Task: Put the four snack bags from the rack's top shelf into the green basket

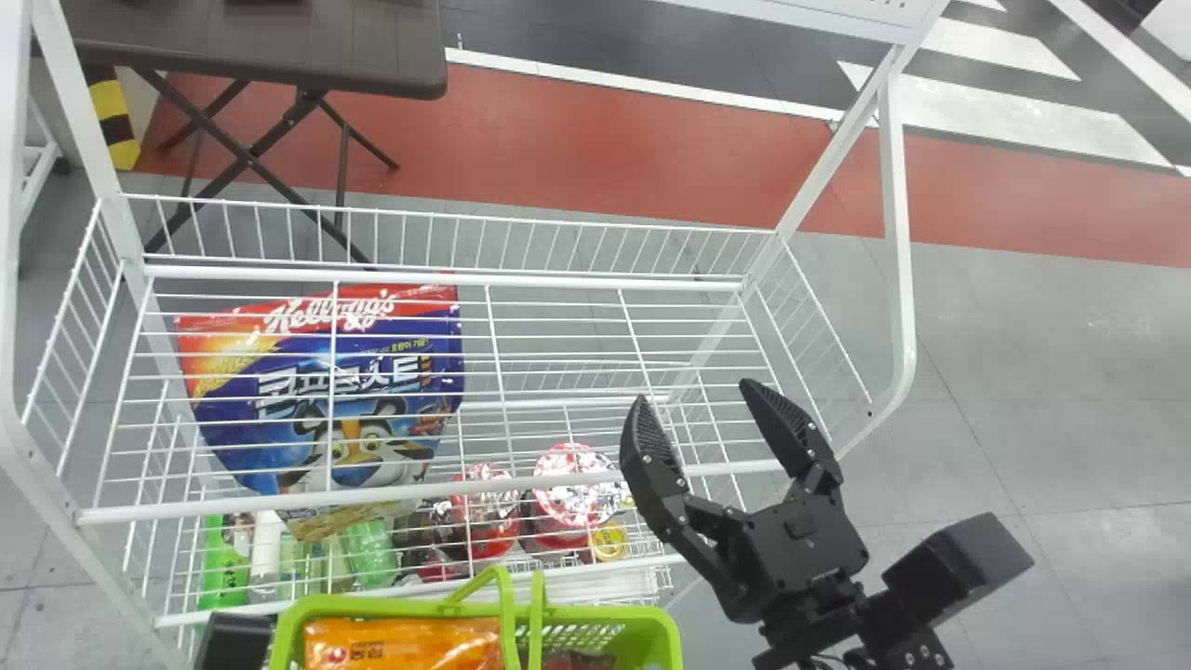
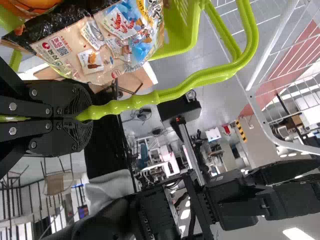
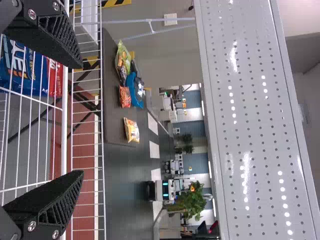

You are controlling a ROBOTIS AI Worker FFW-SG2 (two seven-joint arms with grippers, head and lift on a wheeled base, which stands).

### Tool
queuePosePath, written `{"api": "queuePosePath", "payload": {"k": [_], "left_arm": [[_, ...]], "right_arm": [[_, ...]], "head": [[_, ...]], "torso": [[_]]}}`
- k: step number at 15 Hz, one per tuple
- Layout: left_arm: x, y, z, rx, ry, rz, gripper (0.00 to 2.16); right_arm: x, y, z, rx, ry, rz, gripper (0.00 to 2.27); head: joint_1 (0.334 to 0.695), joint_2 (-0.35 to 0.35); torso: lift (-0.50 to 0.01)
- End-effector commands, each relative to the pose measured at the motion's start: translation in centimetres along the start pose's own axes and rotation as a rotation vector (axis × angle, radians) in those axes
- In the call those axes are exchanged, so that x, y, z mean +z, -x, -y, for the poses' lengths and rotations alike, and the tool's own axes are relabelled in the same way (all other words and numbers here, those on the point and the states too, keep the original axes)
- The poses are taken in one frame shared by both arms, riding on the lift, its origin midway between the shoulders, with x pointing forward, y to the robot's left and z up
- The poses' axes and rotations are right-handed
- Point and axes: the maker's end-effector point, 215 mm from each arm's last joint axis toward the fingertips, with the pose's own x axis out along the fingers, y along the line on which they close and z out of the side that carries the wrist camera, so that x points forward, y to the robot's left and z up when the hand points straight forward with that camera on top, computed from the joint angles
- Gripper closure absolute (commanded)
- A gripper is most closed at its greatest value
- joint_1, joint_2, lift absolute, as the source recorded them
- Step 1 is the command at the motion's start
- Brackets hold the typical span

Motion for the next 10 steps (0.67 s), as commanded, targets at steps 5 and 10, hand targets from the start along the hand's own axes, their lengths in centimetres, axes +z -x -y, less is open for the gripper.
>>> {"api": "queuePosePath", "payload": {"k": [5,10], "left_arm": [[-0.29,0.15,0.15,0.0,0.002,0.0,2.15],[-0.31,0.26,0.42,0.001,-0.004,0.002,2.15]], "right_arm": [[0.03,0.3,-0.25,0.0,-0.007,-0.013,0.05],[0.14,0.42,-0.39,0.001,-0.008,-0.013,0.05]], "head": [[0.695,-0.35],[0.695,-0.35]], "torso": [[0.0],[0.0]]}}
